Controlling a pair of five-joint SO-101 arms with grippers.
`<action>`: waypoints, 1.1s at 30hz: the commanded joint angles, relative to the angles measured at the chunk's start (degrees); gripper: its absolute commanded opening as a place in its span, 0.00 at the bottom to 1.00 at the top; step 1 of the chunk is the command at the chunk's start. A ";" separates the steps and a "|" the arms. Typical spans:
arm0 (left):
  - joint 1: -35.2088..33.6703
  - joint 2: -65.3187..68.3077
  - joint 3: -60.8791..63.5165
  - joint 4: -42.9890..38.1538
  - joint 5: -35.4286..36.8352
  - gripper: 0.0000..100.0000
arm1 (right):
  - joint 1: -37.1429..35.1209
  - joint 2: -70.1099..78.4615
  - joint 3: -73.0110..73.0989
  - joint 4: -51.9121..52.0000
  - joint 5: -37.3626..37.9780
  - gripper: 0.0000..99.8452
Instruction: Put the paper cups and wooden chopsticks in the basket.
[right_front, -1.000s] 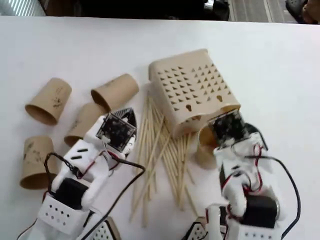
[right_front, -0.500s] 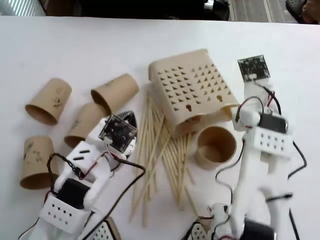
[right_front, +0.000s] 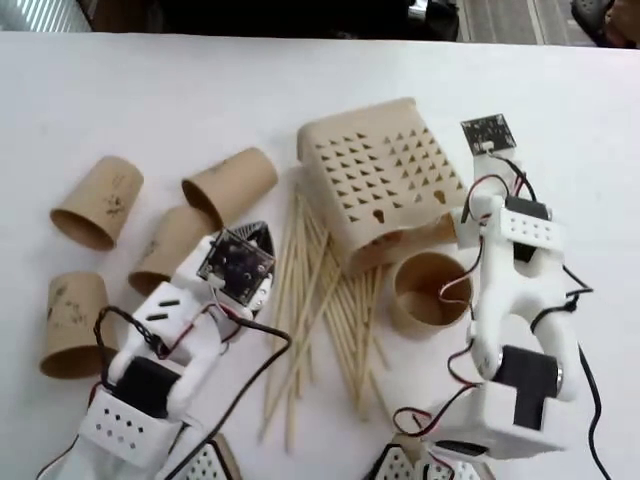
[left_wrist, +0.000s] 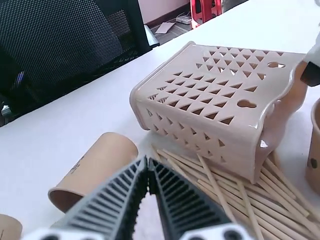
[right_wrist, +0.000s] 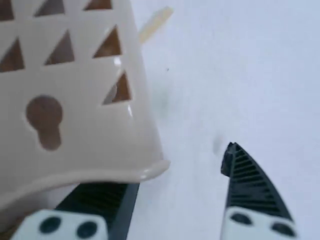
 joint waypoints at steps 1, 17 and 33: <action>-0.57 -1.01 -0.26 -1.49 0.70 0.02 | -1.80 1.71 -2.55 -4.09 -0.09 0.23; -0.57 -1.01 0.26 -1.67 0.35 0.02 | -6.02 -3.91 6.59 -18.15 -4.04 0.03; -0.57 -1.01 0.26 -1.67 0.35 0.02 | -6.46 -34.59 16.70 -11.38 -7.38 0.02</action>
